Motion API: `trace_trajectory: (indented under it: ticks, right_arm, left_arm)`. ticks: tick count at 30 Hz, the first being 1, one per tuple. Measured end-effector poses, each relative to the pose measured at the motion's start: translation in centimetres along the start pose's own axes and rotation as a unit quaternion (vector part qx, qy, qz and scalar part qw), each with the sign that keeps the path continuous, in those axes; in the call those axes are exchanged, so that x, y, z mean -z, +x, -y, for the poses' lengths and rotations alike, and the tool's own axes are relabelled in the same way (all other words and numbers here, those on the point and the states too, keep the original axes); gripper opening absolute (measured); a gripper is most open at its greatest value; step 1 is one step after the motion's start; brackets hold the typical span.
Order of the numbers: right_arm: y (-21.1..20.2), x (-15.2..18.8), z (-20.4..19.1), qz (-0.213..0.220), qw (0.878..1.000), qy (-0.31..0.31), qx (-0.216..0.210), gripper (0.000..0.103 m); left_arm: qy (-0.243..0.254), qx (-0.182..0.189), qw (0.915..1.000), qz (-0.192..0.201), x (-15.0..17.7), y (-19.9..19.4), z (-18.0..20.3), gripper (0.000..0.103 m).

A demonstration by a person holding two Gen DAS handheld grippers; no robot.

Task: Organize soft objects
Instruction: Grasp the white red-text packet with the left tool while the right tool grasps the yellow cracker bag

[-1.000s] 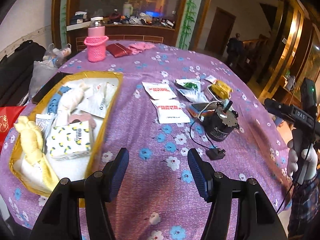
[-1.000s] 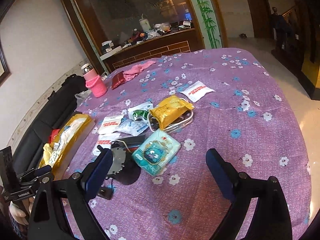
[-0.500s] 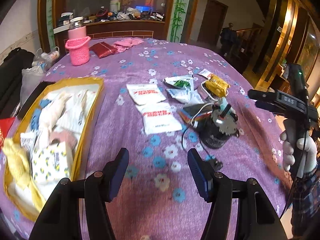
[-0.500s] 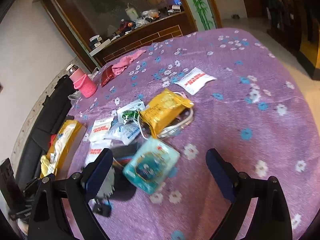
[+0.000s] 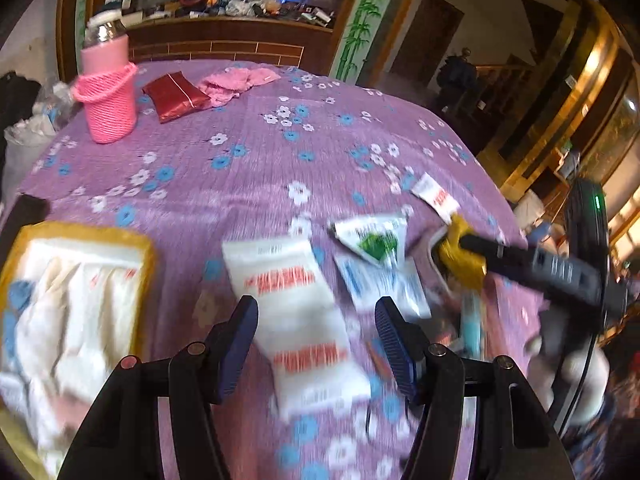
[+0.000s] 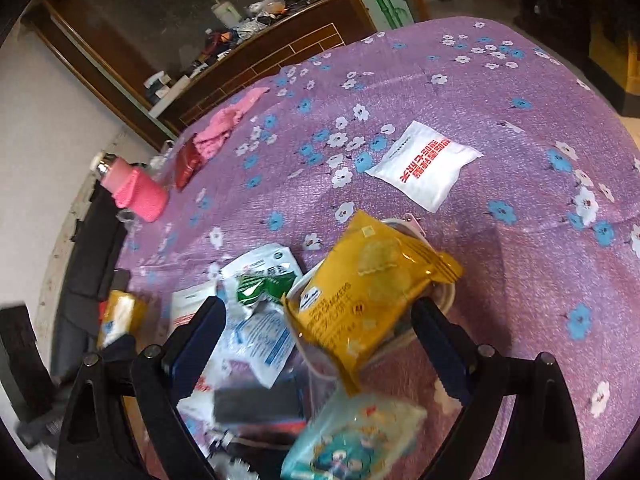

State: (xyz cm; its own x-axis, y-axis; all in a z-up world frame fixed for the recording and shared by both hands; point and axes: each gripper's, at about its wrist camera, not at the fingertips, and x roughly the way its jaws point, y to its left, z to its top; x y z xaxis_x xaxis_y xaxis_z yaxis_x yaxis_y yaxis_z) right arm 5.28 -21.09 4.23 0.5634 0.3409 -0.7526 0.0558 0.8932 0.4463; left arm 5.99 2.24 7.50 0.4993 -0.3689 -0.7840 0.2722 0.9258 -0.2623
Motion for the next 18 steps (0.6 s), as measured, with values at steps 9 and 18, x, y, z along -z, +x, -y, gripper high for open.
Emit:
trace_trajectory:
  ticks: [9,18]
  right_arm:
    - [0.1,-0.3,0.8,0.028,0.998,-0.028,0.056,0.082]
    - [-0.4,-0.2,1.4,0.032,0.999,-0.02,0.019,0.082]
  left_arm:
    - [-0.022,-0.03,0.999,-0.025,-1.6,3.6,-2.2,0.064]
    - [0.005,-0.132,0.9905,-0.038,-2.3,8.4,-1.4,0.074]
